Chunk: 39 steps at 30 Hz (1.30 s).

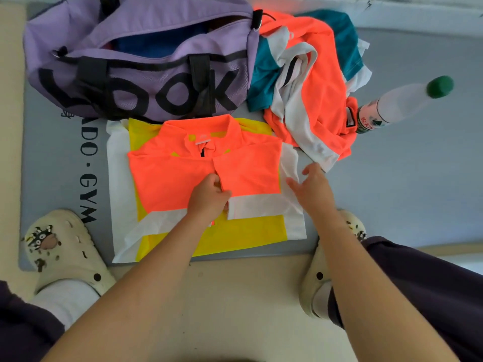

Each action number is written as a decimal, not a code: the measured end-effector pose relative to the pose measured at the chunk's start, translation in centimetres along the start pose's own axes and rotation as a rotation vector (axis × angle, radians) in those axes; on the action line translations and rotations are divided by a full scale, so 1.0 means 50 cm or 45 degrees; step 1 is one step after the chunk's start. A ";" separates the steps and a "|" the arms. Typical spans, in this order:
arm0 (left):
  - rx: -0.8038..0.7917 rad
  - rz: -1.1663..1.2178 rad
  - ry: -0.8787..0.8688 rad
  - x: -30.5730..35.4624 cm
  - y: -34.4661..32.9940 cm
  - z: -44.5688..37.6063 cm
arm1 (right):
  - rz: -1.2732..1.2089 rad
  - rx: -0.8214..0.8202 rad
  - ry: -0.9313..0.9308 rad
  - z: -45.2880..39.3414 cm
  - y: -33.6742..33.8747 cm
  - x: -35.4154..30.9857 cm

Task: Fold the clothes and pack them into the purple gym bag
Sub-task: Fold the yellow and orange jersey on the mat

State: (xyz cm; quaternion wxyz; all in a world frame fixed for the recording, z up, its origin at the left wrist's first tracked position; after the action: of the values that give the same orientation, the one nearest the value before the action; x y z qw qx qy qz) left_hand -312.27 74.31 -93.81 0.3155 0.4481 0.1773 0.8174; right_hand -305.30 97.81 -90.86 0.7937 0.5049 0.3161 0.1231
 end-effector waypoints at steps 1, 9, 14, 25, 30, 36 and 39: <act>-0.016 0.035 -0.006 -0.002 0.001 0.002 | 0.008 -0.032 -0.079 0.025 -0.007 0.022; 0.379 -0.327 -0.359 0.009 0.037 0.035 | -0.053 -0.049 -0.466 0.115 -0.046 0.086; 0.059 -0.852 -0.927 -0.014 -0.001 0.067 | -0.047 -0.066 -0.250 0.092 -0.032 0.070; 0.097 -0.894 -0.985 0.001 -0.002 0.079 | -0.082 -0.642 -0.279 0.091 -0.007 0.107; -0.325 0.095 -0.043 0.068 -0.064 0.131 | -0.416 -0.820 -0.198 0.114 -0.020 0.051; -0.232 0.294 0.168 0.043 -0.077 0.123 | -0.484 -0.937 -0.039 0.141 -0.052 -0.009; -0.242 0.270 0.150 0.026 -0.058 0.104 | -0.432 -1.100 -0.133 0.121 -0.041 -0.009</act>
State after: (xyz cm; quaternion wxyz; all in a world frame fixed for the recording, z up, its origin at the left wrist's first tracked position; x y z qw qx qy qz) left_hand -307.36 77.35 -91.85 0.2573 0.3837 0.0691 0.8842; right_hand -302.10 92.25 -90.73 0.9550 0.0747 0.2736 0.0865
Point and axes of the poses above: each hand's wrist, its own z-axis away from the middle knuckle, its own y-axis out of the back of the hand, x = y × z, the point moved 2 cm from there along -z, towards the middle knuckle, and after that the axes turned 15 degrees about x, right-handed, at the moved point
